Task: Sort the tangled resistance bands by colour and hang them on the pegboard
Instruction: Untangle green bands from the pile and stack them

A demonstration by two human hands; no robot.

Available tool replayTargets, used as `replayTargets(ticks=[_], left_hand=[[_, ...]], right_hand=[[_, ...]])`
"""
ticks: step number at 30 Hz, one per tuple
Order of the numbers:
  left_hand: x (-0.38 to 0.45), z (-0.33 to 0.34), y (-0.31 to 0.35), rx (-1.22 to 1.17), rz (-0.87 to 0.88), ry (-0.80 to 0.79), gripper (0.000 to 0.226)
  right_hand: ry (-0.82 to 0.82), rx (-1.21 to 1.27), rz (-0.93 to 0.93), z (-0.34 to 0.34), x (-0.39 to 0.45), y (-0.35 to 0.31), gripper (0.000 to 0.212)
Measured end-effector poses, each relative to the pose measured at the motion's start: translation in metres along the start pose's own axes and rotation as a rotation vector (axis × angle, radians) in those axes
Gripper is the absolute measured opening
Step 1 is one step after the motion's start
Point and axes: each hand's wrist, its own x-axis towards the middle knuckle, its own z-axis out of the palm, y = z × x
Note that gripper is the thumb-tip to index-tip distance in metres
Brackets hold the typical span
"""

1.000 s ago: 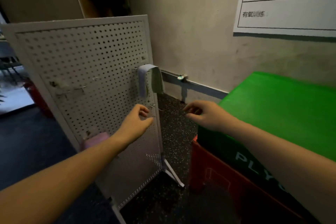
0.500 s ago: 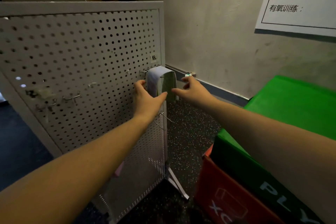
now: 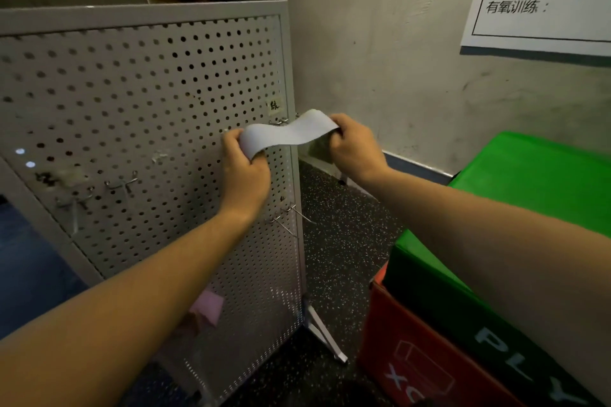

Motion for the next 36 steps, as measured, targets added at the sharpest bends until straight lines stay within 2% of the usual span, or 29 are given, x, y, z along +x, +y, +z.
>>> replayTargets(ticks=[3, 8, 12, 15, 21, 25, 28, 32, 35, 36], left_hand=[[-0.009, -0.012, 0.020, 0.079, 0.125, -0.051, 0.036], [-0.045, -0.003, 0.055, 0.225, 0.287, -0.304, 0.047], [-0.078, 0.038, 0.070, 0.402, 0.379, -0.566, 0.052], [-0.103, 0.083, 0.081, 0.374, 0.418, -0.712, 0.056], [-0.149, 0.193, 0.084, 0.375, 0.552, -0.974, 0.064], [-0.172, 0.265, 0.075, 0.333, 0.576, -1.057, 0.072], [-0.187, 0.310, 0.064, 0.364, 0.599, -1.071, 0.058], [-0.202, 0.348, 0.040, 0.448, 0.601, -1.125, 0.075], [-0.206, 0.357, 0.023, 0.531, 0.647, -1.102, 0.056], [-0.205, 0.357, 0.021, 0.527, 0.649, -1.110, 0.057]], right_hand=[[0.074, -0.077, -0.069, -0.032, -0.015, -0.005, 0.042], [0.087, -0.285, -0.127, -0.103, -0.063, 0.009, 0.044], [0.076, -0.394, -0.026, -0.168, -0.117, 0.044, 0.038], [0.042, -0.486, 0.098, -0.212, -0.158, 0.076, 0.033], [-0.021, -0.652, 0.304, -0.280, -0.224, 0.156, 0.037], [-0.071, -0.718, 0.431, -0.309, -0.249, 0.205, 0.035], [-0.075, -0.737, 0.466, -0.315, -0.259, 0.240, 0.034], [-0.160, -0.730, 0.534, -0.303, -0.266, 0.274, 0.039], [-0.223, -0.671, 0.571, -0.296, -0.273, 0.284, 0.048], [-0.219, -0.650, 0.570, -0.297, -0.275, 0.286, 0.052]])
